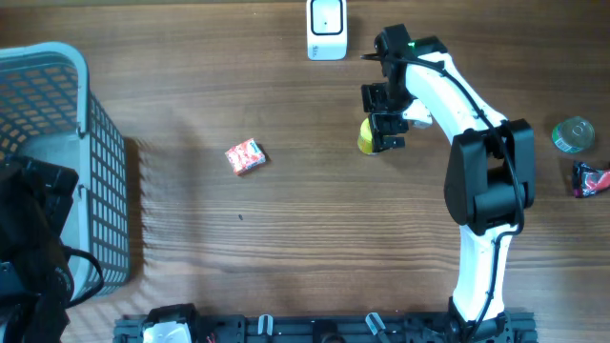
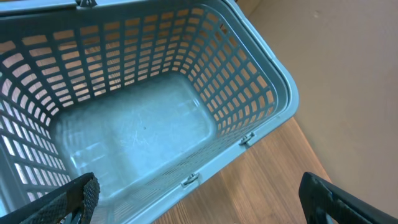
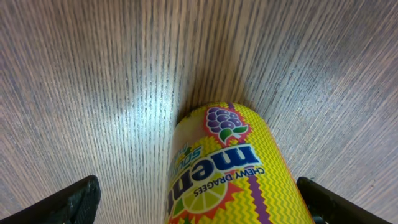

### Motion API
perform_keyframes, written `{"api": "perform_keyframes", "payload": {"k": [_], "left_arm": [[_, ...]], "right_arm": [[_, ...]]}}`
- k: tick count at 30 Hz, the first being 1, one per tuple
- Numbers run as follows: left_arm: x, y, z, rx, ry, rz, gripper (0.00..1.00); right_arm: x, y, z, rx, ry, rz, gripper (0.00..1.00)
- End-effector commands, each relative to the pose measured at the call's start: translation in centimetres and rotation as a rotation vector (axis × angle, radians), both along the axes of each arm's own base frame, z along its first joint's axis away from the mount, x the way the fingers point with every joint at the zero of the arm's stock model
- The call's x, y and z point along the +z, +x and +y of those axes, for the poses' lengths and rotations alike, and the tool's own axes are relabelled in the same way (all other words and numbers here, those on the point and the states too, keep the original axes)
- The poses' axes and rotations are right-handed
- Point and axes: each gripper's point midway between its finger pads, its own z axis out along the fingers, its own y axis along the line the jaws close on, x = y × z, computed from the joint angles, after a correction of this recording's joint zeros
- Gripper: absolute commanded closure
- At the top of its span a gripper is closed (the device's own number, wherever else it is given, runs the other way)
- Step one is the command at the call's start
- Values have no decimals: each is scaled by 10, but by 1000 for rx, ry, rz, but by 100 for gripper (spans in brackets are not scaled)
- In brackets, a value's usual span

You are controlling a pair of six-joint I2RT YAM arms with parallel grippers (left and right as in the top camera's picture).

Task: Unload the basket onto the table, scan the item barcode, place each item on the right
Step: 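Lift the Mentos bottle and move it toward the scanner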

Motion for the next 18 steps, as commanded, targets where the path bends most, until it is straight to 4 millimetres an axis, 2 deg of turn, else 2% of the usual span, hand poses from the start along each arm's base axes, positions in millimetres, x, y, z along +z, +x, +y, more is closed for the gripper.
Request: {"api": "perform_keyframes", "payload": {"k": [1,4,7,8,9,11,13,18], "left_arm": [[0,-3,4,31,5,-2,0],[0,-3,4,31,5,-2,0],[-1,-3,4,30,4,-2,0],[-1,-3,4,30,4,-2,0],[-1,-2,4,30,4,-2,0],[-1,-3,4,30,4,-2,0],[0,-2,4,31,4,-3,0],[-1,-3,4,30,3,3,0]], "right_arm": [[-3,4,-11,55,-76,-24,0],[9,4,-25,200,-149,-51,0],[36,10,-31,490,-181,-149,0],[51,16,-27,726,-184,-228,0],[56,15,-24,885,-187,-251,0],[55,6,-14,1180,-131,-264,0],[47,-5,-11,1366,-106,-248,0],[32,-10,-11,1536,-80,-223,0]]}}
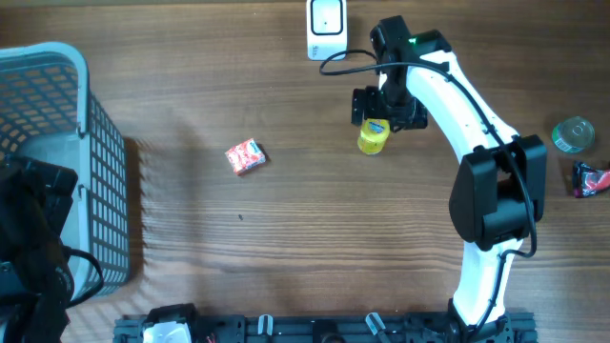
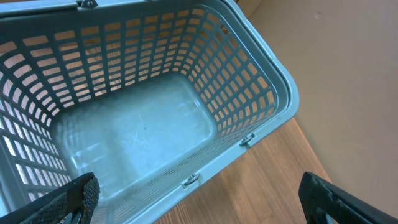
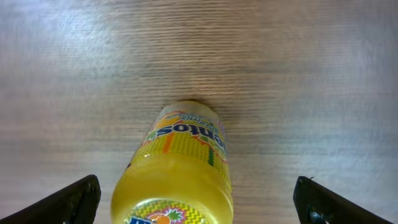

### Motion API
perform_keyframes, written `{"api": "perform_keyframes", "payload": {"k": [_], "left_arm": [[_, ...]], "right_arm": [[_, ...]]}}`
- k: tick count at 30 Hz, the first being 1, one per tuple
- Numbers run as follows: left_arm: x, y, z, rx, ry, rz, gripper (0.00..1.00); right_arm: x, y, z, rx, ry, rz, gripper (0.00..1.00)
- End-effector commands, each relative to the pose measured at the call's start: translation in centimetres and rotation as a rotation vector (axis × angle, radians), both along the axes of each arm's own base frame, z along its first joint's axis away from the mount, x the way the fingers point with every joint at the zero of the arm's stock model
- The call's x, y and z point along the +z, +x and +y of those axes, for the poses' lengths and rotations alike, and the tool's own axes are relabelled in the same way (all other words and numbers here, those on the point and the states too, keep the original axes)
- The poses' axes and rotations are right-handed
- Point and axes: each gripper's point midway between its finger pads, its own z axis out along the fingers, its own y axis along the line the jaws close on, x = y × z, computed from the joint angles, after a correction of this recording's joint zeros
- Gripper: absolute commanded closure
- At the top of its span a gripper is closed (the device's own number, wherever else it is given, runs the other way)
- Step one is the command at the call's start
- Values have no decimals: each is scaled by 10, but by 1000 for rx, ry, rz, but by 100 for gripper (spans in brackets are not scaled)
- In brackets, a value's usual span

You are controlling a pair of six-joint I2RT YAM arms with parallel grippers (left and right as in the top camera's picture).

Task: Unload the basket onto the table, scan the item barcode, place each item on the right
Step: 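Lift the Mentos bottle and move it toward the scanner, then raise the yellow Mentos bottle up to the white scanner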

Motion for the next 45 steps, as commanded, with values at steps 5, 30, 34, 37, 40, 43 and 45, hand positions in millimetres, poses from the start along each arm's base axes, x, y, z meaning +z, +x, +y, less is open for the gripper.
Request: {"api": "perform_keyframes", "payload": {"k": [5,30,34,37,40,43,45], "left_arm": [[-2,-4,3,29,0,7,0],[-4,-6,3,41,-13,6,0],[-6,-8,3,42,-14,20,0],[-8,-9,2,42,-15,29,0],[-9,-10,2,42,-16,36,0],[-9,-10,2,42,-16,36,0],[-9,-10,2,42,-16,37,0]], "right_arm": [[-41,-12,11,214,21,104,0],[16,-100,82,41,375,548,51],[44,-102,119,-31,633,622,49],[52,-102,127,-73,686,650,49],[53,-102,128,-71,696,651,48],[53,-102,128,-71,696,651,49],[52,-102,127,-66,686,647,53]]}}
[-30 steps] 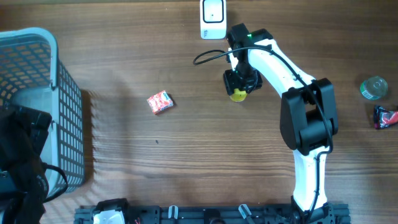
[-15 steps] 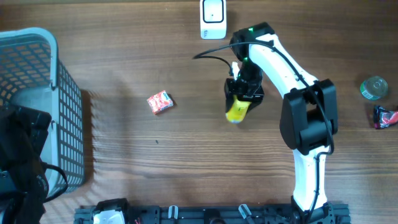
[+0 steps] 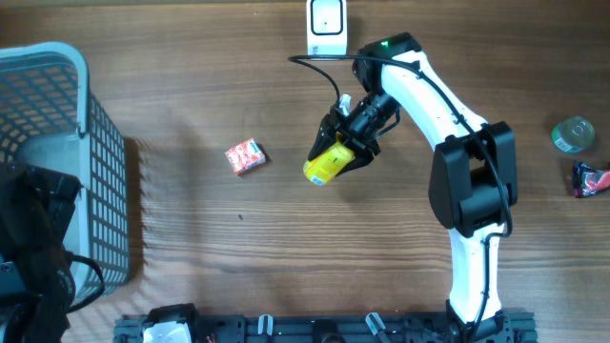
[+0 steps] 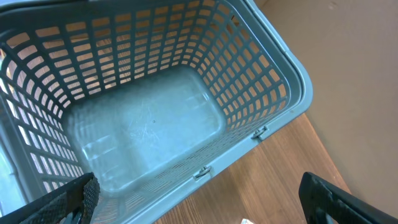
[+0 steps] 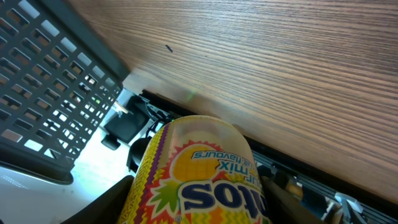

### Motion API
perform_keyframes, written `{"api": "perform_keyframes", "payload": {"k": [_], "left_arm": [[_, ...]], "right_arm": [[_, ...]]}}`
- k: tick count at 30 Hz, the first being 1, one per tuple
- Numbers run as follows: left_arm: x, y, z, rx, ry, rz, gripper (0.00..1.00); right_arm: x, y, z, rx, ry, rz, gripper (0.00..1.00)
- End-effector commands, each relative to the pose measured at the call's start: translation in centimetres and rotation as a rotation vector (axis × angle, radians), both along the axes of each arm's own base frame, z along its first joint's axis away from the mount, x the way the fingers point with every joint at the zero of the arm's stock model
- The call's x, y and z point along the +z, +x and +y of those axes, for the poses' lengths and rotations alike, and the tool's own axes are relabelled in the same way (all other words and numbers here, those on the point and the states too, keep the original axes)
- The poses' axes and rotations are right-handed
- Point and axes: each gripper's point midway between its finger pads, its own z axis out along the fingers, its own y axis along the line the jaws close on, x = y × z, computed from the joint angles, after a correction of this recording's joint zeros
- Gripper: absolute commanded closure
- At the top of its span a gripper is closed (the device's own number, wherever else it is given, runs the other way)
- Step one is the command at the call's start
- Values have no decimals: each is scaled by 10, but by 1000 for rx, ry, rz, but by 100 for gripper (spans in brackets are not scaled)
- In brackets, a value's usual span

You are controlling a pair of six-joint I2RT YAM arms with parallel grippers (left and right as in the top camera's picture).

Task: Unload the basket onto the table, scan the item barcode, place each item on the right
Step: 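Raise the yellow Mentos bottle up to the white scanner, then hold the Mentos bottle label in front of the scanner window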

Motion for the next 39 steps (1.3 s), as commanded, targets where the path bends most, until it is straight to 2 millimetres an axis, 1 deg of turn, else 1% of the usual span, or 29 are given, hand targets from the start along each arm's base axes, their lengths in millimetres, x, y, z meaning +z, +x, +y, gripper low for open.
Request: {"api": "perform_keyframes", "payload": {"k": [1,2,3,4,5,6,7,8,9,10,12,13,14,15,16,18,20,23,24,26,27,31,33,37,39], "left_arm": [[-2,-3,3,30,0,3,0],[-2,-4,3,30,0,6,0],[-2,-4,3,30,0,7,0],[-2,-4,3,31,0,8,0],[-2,-4,3,31,1,8,0],[-2,-5,4,34,3,8,0],[-1,-5,6,43,13,5,0],[1,-7,8,65,18,-2,0],[2,-8,10,85,25,-9,0],[2,-9,11,91,30,-9,0],[3,-10,13,98,38,-9,0],[4,-10,13,101,41,-8,0],[4,-11,15,109,49,-8,0],[5,-12,16,117,58,-7,0],[7,-14,18,127,70,-5,0],[8,-15,20,140,84,-3,0],[10,-18,24,159,104,-2,0],[12,-20,26,172,118,-1,0],[12,-20,26,173,120,0,0],[12,-21,27,179,126,4,0],[12,-21,27,179,126,4,0],[13,-21,27,180,127,4,0],[13,-23,29,188,137,8,0],[13,-23,29,189,138,8,0],[14,-24,30,193,142,9,0]], "right_arm": [[4,4,3,0,9,-16,53],[-4,6,-4,21,-39,-49,55],[-14,13,-9,40,-80,-103,59],[-20,21,-11,41,-103,-148,62],[-27,33,-12,28,-127,-199,62],[-33,50,-9,19,-128,-279,62],[-36,72,-3,10,-104,-388,61],[-36,90,4,0,-74,-470,61],[-34,111,11,-12,-42,-569,61],[-31,125,15,-19,-26,-639,61],[-25,168,16,-49,-40,-838,61],[-24,185,13,-63,-72,-912,61],[-21,207,5,-88,-133,-1010,61],[-18,224,-3,-111,-195,-1085,57],[-13,241,-11,-138,-258,-1157,57],[-2,265,-23,-164,-342,-1282,57],[15,288,-33,-178,-416,-1414,57],[36,308,-38,-187,-462,-1552,59],[42,312,-38,-192,-469,-1585,61],[47,321,-42,-228,-493,-1628,62],[49,325,-42,-242,-493,-1647,62],[26,340,-36,-239,-495,-1695,64],[28,348,-36,-265,-497,-1737,66],[48,357,-32,-231,-495,-1860,66],[49,357,-32,-212,-502,-1874,66]]}}
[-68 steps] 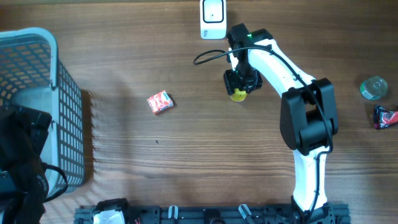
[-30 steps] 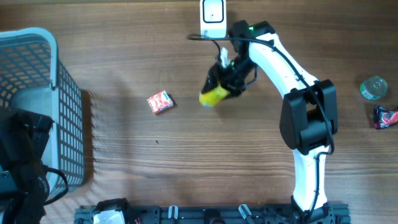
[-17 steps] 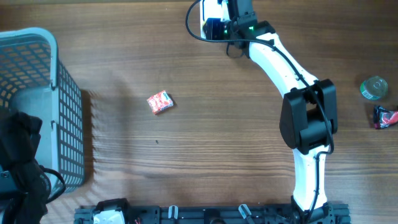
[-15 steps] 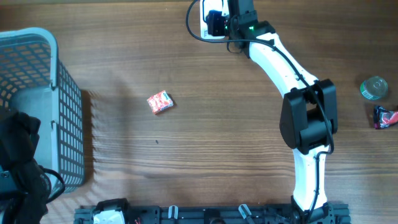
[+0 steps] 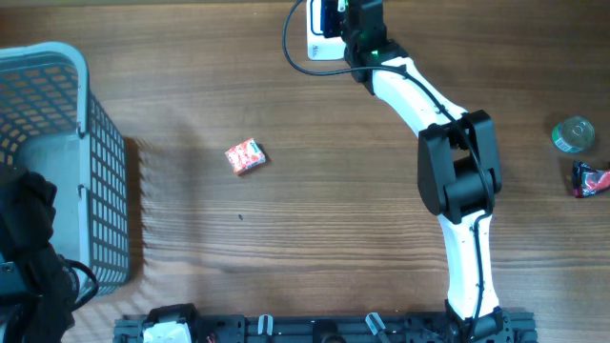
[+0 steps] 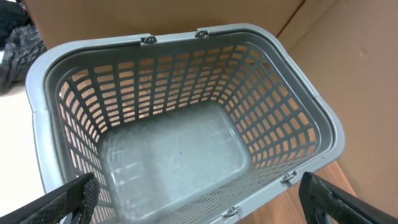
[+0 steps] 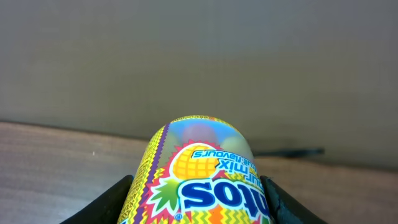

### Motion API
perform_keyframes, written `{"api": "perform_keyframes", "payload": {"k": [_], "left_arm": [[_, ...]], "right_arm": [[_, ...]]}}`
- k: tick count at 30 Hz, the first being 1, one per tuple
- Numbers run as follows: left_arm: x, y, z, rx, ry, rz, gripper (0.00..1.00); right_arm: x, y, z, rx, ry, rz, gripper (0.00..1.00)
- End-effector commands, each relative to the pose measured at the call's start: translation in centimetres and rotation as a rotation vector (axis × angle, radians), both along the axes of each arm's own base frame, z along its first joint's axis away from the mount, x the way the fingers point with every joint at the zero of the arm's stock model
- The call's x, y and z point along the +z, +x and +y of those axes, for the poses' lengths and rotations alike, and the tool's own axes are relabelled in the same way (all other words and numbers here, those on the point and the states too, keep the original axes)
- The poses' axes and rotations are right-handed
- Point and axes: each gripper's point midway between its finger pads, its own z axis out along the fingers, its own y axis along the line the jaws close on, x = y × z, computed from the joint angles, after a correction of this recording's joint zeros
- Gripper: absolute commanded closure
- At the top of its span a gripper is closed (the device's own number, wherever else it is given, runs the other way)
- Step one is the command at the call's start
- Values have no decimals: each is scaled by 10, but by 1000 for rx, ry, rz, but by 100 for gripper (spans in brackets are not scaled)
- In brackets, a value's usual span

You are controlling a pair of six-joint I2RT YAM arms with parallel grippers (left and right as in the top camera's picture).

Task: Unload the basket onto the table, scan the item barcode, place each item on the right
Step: 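Hold the Mentos bottle label in front of the scanner window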

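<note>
A yellow Mentos tube (image 7: 199,180) fills the right wrist view, and my right gripper (image 7: 199,208) is shut on it, one finger (image 7: 115,202) pressed against each side. Overhead, that gripper (image 5: 355,14) is at the table's far edge, right beside the white scanner (image 5: 319,40). The tube itself is hidden there. No barcode shows in any view. My left gripper (image 6: 199,205) hangs open above the grey basket (image 6: 56,81) with nothing between its fingers.
A small red packet (image 5: 245,156) lies on the wood left of centre. The basket (image 5: 107,191) takes up the left edge. A round tin (image 5: 573,134) and a red-and-black packet (image 5: 591,178) sit at the far right. A black cable runs beside the scanner.
My right gripper, with the tube in it, has gone from over the middle of the table to the far edge beside the scanner. The left wrist view now shows the whole basket.
The tube first lay on the table between my open right fingers. It was still there a moment later, seen from another angle. Then the gripper was shut on it, held off the table left of that spot. Now it is at the scanner.
</note>
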Motion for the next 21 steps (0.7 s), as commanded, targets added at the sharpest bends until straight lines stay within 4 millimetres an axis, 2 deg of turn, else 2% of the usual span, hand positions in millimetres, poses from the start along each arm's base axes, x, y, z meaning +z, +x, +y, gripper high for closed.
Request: {"api": "perform_keyframes", "payload": {"k": [1,3,7,11,21], "left_arm": [[2,-4,5,35,22,2,0],[2,-4,5,35,22,2,0],[1,-5,5,35,22,7,0],[1,-6,6,41,28,10,0],[4,-9,8,56,48,15,0]], "right_arm": [[12,4,-3,7,-71,-48,70],[4,1,-4,-6,-88,-18,77],[-4,-1,-3,-2,-98,11,81],[-5,1,-6,-20,-99,1,81],[-24,-5,21,21,-99,5,81]]}}
